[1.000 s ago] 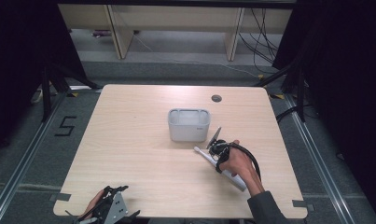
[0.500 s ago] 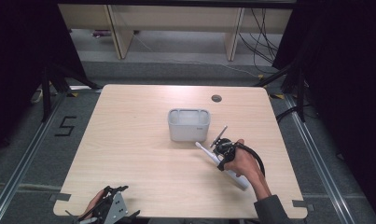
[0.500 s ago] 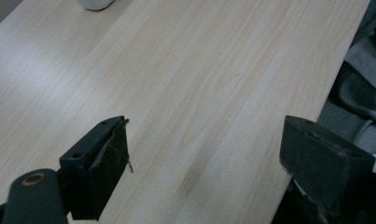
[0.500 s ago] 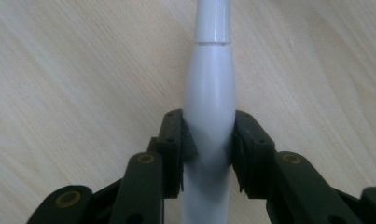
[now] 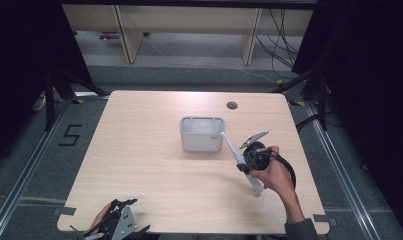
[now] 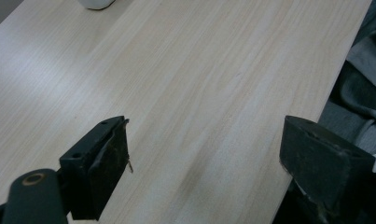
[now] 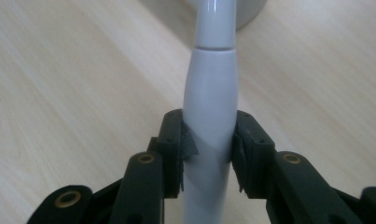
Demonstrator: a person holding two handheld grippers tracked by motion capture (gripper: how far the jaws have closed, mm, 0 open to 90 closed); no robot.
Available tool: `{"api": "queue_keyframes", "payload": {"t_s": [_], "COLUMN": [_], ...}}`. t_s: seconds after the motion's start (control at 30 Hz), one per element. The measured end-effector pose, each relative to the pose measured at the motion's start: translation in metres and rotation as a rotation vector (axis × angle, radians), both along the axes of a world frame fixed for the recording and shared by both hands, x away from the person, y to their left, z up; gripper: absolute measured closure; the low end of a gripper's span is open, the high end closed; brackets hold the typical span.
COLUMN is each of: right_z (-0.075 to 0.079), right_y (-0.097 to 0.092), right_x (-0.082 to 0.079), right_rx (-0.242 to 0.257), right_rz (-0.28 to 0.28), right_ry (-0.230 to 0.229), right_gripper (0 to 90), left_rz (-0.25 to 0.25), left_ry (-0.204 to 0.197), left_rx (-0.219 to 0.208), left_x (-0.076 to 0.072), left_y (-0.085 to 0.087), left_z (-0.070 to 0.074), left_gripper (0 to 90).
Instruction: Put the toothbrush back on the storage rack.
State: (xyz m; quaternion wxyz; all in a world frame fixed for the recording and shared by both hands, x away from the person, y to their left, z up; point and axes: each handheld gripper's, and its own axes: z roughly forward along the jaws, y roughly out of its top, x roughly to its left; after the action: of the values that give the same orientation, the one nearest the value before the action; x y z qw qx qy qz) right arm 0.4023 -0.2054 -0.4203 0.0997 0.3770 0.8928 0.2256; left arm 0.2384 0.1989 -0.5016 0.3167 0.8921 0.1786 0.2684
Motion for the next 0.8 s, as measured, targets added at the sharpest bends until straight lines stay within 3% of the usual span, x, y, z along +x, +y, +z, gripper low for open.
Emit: {"api": "queue_keyframes", "payload": {"t_s": [0.03, 0.07, 0.13, 0.17, 0.23, 0.3, 0.37, 0.47, 0.57, 0.6, 0.67, 0.73, 0.8], "right_z": [0.000, 0.005, 0.010, 0.010, 0.014, 0.015, 0.015, 0.019, 0.021, 0.022, 0.022, 0.023, 0.024], "right_y": [0.000, -0.005, -0.008, -0.008, -0.011, -0.011, -0.013, -0.013, -0.014, -0.014, -0.015, -0.013, -0.014], "right_x": [0.000, 0.002, 0.003, 0.003, 0.002, 0.003, 0.005, 0.005, 0.007, 0.009, 0.012, 0.012, 0.016], "right_rx": [0.000, 0.027, 0.073, 0.073, 0.114, 0.137, 0.174, 0.192, 0.231, 0.251, 0.290, 0.324, 0.333], "right_rz": [0.000, -0.005, -0.005, -0.005, -0.024, -0.035, -0.020, -0.037, -0.041, -0.027, -0.022, -0.043, -0.021], "right_ry": [0.000, -0.069, -0.095, -0.095, -0.136, -0.139, -0.198, -0.203, -0.237, -0.270, -0.294, -0.294, -0.313], "right_gripper": [67.1, 67.1, 67.1, 67.1, 67.2, 67.2, 67.1, 67.1, 67.2, 67.1, 67.1, 67.1, 67.1], "left_rz": [0.000, 0.000, 0.001, 0.001, 0.000, 0.000, 0.000, 0.002, 0.004, 0.015, 0.009, 0.007, 0.008], "left_ry": [0.000, -0.001, -0.001, -0.001, -0.003, -0.003, -0.004, -0.003, -0.003, -0.014, -0.011, -0.011, -0.011], "left_rx": [0.000, 0.000, 0.002, 0.002, 0.002, 0.003, 0.002, 0.004, 0.000, -0.016, 0.003, 0.004, 0.002], "left_x": [0.000, 0.000, 0.000, 0.000, 0.000, 0.000, 0.000, 0.000, 0.000, 0.000, 0.000, 0.000, 0.000], "left_y": [0.000, 0.000, 0.000, 0.000, 0.000, 0.000, 0.000, 0.001, 0.000, -0.001, 0.000, 0.000, 0.000], "left_z": [0.000, 0.000, 0.000, 0.000, 0.000, 0.001, 0.001, 0.001, 0.001, -0.001, 0.000, 0.000, 0.000], "left_gripper": [15.0, 15.1, 15.0, 15.0, 15.0, 15.0, 15.0, 15.0, 15.0, 15.0, 15.0, 15.0, 15.0]}}
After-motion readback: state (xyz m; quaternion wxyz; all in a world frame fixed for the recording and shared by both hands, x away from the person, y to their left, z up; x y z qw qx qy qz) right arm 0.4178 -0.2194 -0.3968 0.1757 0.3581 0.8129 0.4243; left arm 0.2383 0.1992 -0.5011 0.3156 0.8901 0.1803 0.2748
